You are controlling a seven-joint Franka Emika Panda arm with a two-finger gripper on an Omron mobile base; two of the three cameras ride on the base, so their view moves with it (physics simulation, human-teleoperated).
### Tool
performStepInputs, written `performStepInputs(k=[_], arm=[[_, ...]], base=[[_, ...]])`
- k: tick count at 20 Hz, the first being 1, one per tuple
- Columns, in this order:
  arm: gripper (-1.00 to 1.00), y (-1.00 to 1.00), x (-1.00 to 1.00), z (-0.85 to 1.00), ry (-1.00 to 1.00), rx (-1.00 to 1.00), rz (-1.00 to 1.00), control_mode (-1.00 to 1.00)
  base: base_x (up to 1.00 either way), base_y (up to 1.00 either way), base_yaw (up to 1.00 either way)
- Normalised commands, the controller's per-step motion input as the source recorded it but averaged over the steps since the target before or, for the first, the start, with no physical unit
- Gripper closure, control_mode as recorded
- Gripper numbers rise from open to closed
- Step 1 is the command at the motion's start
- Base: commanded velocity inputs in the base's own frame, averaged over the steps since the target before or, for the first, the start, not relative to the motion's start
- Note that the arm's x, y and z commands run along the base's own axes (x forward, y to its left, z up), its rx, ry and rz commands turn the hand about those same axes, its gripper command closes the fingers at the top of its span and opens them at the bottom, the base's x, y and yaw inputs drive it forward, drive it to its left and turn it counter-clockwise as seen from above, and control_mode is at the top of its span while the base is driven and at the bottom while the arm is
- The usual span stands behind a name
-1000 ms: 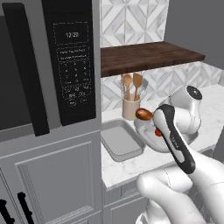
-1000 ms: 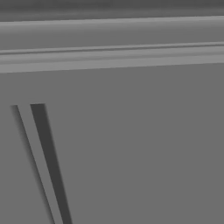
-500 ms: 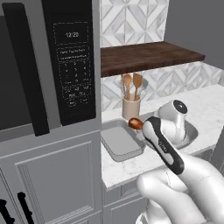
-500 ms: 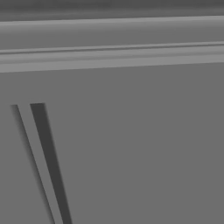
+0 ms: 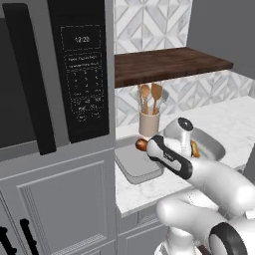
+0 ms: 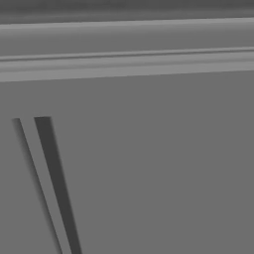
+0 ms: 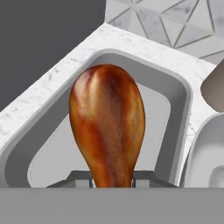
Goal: Place one tomato and one chicken drumstick in each tupperware on the nearby counter, to pack two identical lunches.
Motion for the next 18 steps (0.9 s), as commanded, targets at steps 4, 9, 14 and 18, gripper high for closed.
performStepInputs(k=[4,9,14,18], arm=[[1.0,0.0,0.29,-0.34,0.0,0.0,0.0,-1.0],[1.0,0.0,0.33,-0.35,0.0,0.0,0.0,-1.0],[1.0,0.0,0.33,-0.29,0.0,0.0,0.0,-1.0],[1.0,0.0,0.39,-0.32,0.0,0.0,0.0,-1.0]], base=[[0.0,0.0,0.0],[0.0,0.0,0.0],[0.0,0.0,0.0],[0.0,0.0,0.0]])
